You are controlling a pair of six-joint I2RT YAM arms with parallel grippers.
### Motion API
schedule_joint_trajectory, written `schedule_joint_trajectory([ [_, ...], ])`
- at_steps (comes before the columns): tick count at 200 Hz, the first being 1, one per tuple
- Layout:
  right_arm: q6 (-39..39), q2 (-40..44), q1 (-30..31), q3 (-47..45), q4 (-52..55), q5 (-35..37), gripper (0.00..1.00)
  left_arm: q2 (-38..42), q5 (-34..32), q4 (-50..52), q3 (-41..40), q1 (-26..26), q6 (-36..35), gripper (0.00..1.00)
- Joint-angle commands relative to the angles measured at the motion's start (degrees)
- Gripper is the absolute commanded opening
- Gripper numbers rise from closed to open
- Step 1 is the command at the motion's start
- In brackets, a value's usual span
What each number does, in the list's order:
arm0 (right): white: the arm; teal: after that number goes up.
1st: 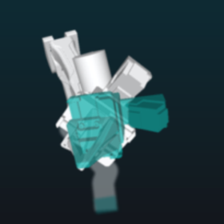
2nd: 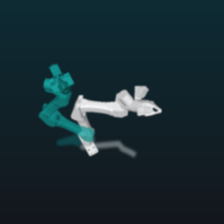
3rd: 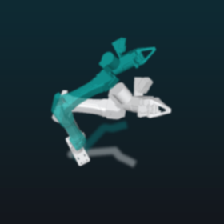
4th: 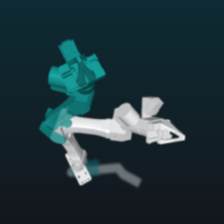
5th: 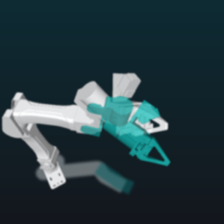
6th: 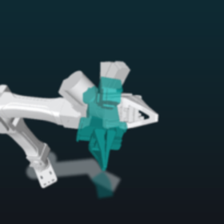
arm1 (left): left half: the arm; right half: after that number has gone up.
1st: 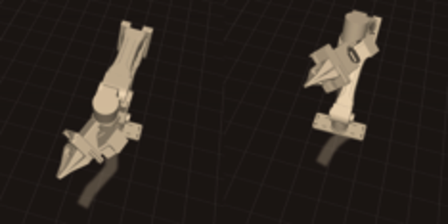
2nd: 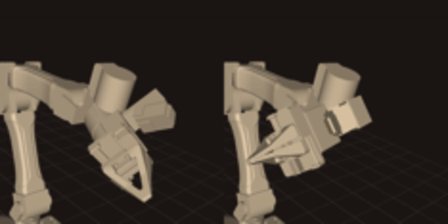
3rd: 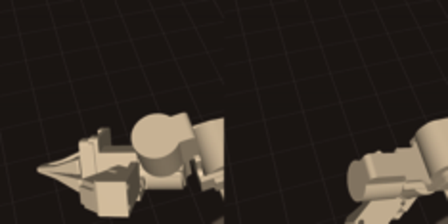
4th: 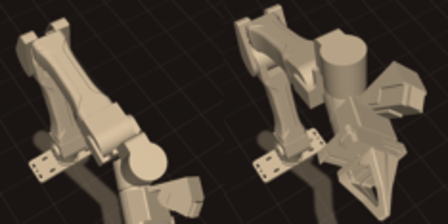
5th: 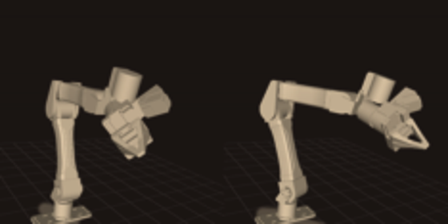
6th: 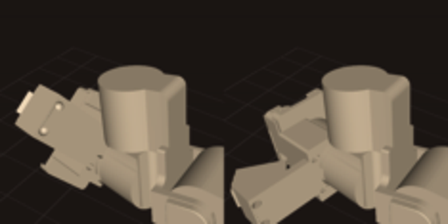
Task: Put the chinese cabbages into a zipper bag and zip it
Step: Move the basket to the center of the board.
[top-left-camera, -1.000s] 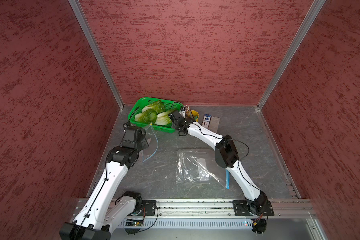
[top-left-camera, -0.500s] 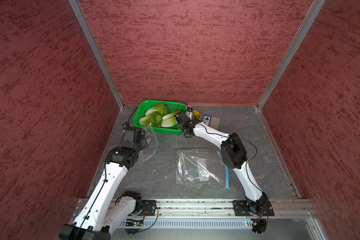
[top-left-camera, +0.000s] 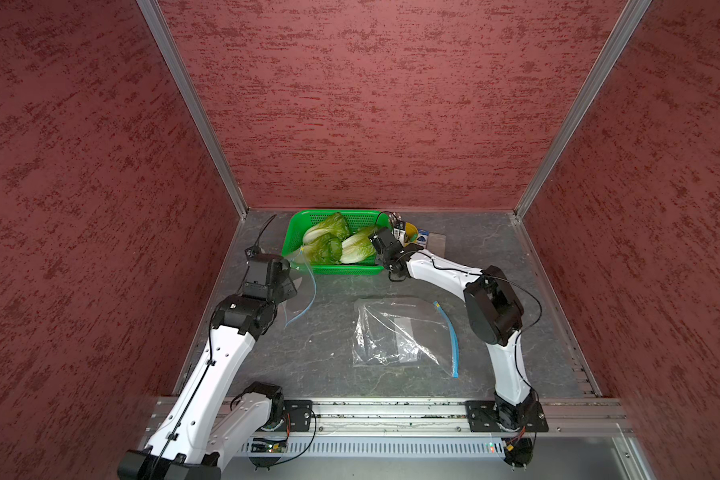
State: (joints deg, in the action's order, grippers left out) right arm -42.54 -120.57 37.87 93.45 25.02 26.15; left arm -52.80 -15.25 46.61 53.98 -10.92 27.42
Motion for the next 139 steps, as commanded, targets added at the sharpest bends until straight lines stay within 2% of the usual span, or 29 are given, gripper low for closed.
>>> schedule_joint_trajectory([
  [1,0.51,2.92,-1.77,-3.48,-0.09,2.17,0.26,0.69,0.65,-0.01,-0.67,0.35,0.43,0.0],
  [100,1.15,11.33,-6.3,-16.47,-2.51,3.14,0.27,1.02,5.37,-1.69,-1.41,-0.58,-0.34,0.0],
  [139,1.98,13.41,-6.41,-16.85,-3.57,0.9,0.33,1.15,6.23,-2.4,-1.51,-0.86,-0.61,0.0],
])
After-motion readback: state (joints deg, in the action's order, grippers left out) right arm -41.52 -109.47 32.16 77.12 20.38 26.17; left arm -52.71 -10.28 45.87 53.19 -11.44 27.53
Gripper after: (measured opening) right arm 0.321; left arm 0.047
